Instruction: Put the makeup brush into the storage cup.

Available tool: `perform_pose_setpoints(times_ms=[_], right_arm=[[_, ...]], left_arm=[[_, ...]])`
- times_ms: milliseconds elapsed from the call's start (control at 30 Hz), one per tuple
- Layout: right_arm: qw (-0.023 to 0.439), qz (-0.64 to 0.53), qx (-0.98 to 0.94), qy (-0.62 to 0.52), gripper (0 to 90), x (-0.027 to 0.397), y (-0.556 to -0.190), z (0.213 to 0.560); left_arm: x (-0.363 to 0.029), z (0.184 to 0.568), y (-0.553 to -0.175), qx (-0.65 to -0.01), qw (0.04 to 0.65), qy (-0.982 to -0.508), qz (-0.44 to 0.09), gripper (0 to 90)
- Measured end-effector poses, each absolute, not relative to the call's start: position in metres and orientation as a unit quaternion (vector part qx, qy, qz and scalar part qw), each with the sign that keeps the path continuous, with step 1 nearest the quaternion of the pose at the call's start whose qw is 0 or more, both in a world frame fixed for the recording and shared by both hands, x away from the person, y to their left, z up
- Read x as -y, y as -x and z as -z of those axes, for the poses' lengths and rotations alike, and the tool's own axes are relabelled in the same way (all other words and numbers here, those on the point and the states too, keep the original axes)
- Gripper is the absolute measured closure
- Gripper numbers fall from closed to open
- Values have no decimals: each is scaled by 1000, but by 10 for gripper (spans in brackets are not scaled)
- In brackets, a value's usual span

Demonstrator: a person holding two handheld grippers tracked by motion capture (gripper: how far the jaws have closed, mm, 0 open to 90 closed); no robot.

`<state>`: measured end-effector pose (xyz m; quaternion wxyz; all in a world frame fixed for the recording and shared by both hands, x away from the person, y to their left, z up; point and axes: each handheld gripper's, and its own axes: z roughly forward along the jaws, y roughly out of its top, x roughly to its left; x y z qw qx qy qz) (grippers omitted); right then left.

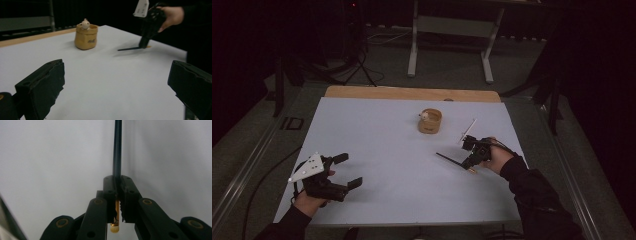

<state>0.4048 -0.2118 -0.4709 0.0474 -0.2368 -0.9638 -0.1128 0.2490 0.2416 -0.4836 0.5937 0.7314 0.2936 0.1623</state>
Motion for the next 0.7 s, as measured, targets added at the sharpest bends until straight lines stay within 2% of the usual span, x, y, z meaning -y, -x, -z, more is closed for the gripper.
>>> perform_pose_setpoints(times_ms=[433, 700], right_arm=[[74, 122, 964, 224, 839, 197, -400, 464], [91, 123, 965, 215, 839, 187, -400, 461]], left_arm=[[-214, 473, -269, -243, 581, -764, -141, 9], [-191, 467, -280, -212, 552, -793, -145, 11]])
